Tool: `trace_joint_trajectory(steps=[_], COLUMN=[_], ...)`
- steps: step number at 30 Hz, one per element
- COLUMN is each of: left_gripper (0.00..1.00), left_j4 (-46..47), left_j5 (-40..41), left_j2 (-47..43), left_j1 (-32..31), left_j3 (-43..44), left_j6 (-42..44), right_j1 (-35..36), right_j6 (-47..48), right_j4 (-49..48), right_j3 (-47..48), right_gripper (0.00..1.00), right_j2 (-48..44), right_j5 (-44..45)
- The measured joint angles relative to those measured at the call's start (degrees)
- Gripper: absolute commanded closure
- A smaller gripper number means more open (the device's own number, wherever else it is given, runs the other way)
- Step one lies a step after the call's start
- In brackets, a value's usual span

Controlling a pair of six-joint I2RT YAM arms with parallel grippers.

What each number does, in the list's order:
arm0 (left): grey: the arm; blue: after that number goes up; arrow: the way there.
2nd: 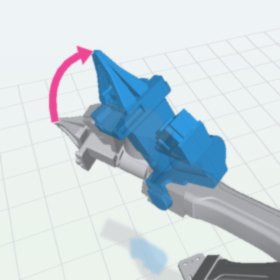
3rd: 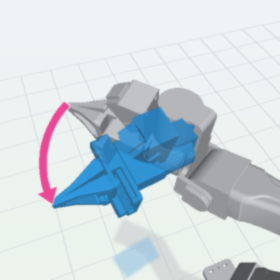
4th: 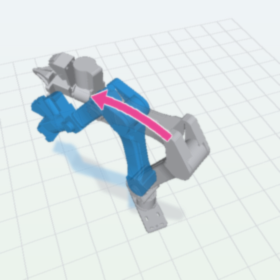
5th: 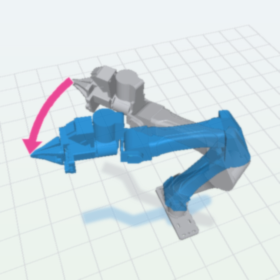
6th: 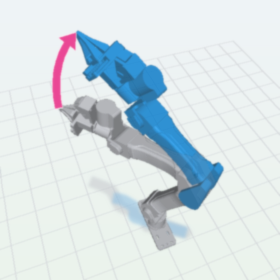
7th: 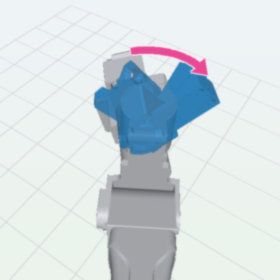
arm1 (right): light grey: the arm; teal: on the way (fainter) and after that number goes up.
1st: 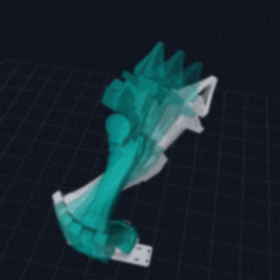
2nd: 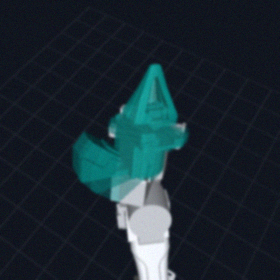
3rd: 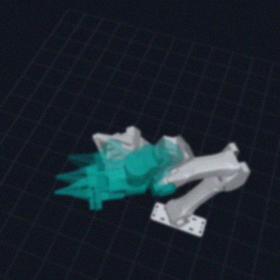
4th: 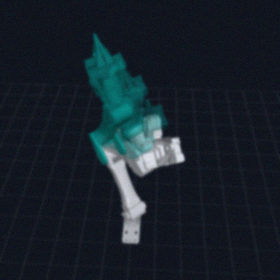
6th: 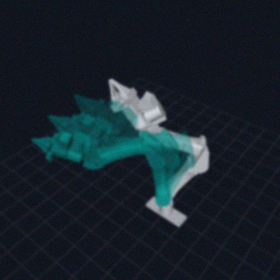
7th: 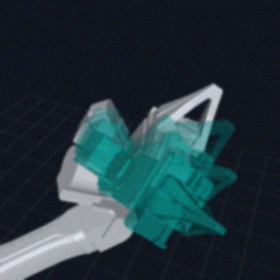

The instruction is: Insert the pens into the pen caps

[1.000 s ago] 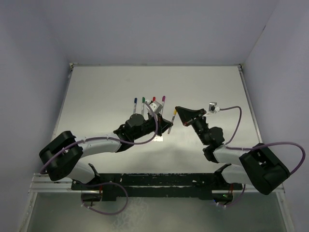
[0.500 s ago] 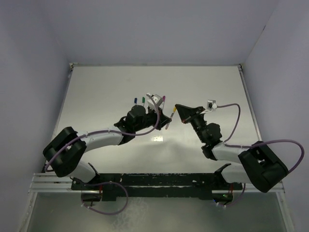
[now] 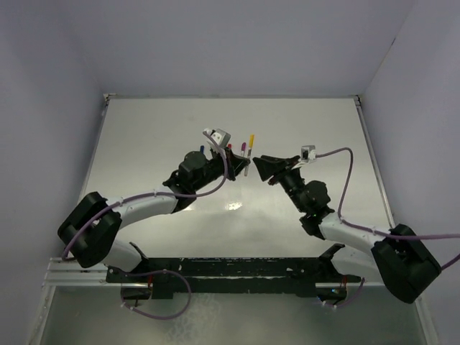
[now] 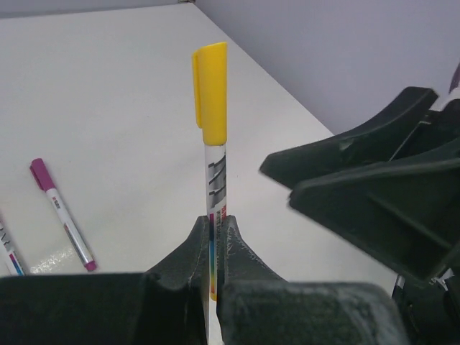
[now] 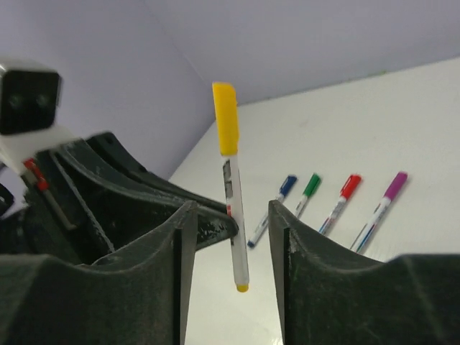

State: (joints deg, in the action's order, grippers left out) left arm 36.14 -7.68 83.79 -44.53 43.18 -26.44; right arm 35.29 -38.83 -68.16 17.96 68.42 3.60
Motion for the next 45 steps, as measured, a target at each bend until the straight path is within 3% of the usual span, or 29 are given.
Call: trace_joint_trajectory(steps=[7,14,24,38,45], left_gripper=[1.00,1.00,1.00,1.00,0.80], left_j4=[0.4,-8.1,-25.0,-35.4,-35.4], left_j5=[1.8,3.9,7.4,11.3,12.1], left_j2=[0.7,4.3,9.2,19.5,21.8], left_j1=[2.5,10.7,24.6,26.9,27.0], left_j3=[-2.8,-2.7,5.5,12.8,15.5], left_j6=[-1.3,-3.1,-2.6,1.6,2.1], right_j1=[0.1,0.0,0.0,0.0,0.0], right_j6=[3.9,5.4,5.3,4.7,4.5], right_j4=[1.9,13.9,25.9,27.5,28.0], right_j3=[-3.5,-4.1,-4.0,-4.0,-4.0], right_gripper=[0.45,0.45,0.45,0.45,0.45], right_j2=[-14.6,-24.0,-21.4,-20.3,-19.9], right_j5=[6.6,11.0,13.5,13.4,13.4])
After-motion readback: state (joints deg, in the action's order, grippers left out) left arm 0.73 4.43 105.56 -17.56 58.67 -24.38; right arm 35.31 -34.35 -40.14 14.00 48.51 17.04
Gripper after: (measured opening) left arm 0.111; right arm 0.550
